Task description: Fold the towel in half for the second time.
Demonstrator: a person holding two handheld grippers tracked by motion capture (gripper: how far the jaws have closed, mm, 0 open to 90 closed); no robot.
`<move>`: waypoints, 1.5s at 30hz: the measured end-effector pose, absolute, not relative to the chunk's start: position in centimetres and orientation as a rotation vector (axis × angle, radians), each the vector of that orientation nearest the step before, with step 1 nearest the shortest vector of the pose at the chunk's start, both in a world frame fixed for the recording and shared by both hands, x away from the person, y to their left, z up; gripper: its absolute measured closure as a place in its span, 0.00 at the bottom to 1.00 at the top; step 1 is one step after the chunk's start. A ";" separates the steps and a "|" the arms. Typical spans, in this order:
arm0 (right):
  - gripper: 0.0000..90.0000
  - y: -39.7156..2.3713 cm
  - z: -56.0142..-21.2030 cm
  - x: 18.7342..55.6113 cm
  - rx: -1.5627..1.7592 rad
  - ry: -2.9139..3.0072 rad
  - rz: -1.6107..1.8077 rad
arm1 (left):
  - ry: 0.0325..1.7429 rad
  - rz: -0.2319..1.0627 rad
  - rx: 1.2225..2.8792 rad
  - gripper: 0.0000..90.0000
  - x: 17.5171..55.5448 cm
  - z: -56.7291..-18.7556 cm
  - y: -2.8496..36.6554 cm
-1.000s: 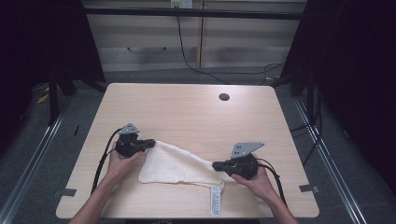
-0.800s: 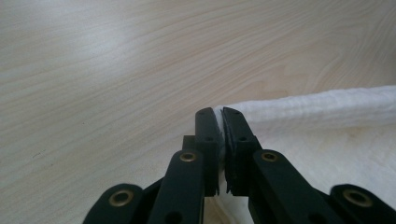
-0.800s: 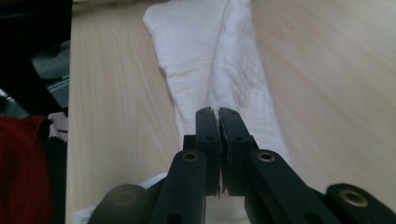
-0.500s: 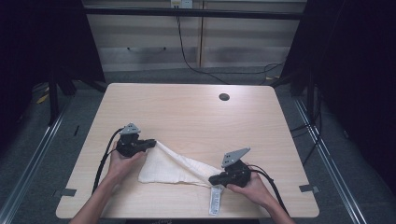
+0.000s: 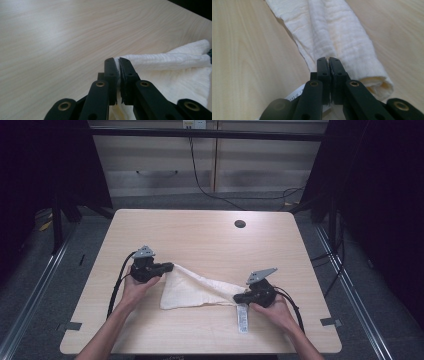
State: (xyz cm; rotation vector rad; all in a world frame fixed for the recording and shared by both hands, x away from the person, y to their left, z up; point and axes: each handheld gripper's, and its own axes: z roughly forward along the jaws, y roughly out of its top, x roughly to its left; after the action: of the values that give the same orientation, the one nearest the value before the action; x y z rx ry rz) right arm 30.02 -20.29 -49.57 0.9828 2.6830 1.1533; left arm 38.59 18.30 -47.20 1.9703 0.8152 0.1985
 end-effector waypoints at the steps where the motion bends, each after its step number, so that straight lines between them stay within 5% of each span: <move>1: 0.98 -20.5 -49.6 30.3 0.994 2.674 1.148 | 0.805 0.204 1.968 0.95 38.7 -46.9 18.2; 13: 0.98 -22.1 -49.9 31.5 1.110 2.564 1.144 | 0.636 0.190 1.981 0.95 37.8 -44.7 15.9; 36: 0.98 -21.7 -50.1 30.9 1.117 2.500 1.137 | 0.433 0.055 2.226 0.95 30.1 -48.6 17.0; 45: 0.98 -22.5 -49.6 30.7 1.119 2.470 1.073 | 0.409 0.125 2.289 0.95 29.3 -49.9 17.2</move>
State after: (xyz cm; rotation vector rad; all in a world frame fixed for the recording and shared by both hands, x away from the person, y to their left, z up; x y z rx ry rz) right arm 30.67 -22.47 -49.61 1.1187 2.4701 1.0730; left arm 29.25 17.22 -49.94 2.2891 0.4092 0.1250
